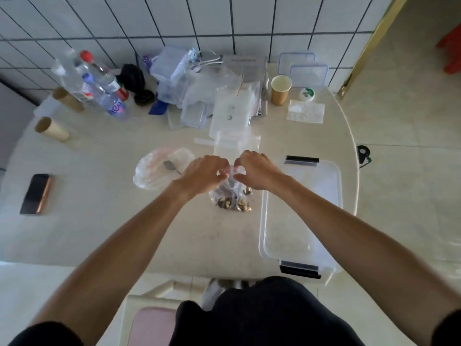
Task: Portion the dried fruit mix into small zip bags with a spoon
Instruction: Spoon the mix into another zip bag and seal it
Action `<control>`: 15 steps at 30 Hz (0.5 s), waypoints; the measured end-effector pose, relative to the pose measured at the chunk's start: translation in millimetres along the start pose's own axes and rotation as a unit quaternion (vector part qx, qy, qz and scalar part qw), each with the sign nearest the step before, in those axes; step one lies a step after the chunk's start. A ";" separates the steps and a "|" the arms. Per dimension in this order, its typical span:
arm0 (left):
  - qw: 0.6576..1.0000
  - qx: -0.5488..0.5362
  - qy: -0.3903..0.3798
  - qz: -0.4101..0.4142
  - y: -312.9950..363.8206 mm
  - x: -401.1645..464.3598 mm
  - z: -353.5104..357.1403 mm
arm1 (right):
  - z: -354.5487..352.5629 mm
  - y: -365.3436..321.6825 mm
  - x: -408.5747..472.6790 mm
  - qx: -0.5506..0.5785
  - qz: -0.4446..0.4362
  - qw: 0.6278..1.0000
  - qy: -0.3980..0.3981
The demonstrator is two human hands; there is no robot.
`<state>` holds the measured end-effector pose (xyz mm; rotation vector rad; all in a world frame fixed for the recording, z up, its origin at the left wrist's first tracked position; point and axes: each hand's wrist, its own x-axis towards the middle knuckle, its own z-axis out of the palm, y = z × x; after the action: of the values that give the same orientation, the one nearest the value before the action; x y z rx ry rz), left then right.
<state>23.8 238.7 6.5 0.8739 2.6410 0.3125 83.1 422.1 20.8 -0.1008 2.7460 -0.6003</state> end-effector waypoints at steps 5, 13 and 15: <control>0.999 0.025 0.020 0.024 -35.4 -14.4 -12.8 | 1.3 2.1 -12.7 0.066 0.016 0.998 -0.008; 0.958 -0.283 -0.001 0.046 -67.7 -46.2 -4.7 | 22.2 -8.2 -48.8 0.118 0.094 0.985 0.082; 0.938 -0.345 0.001 0.037 -69.4 -52.9 5.1 | 27.7 -18.7 -52.1 0.121 0.108 0.983 0.092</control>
<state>28.5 152.4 -6.4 0.7164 2.2282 1.1656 141.4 401.3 20.5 0.3206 2.7791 -0.9126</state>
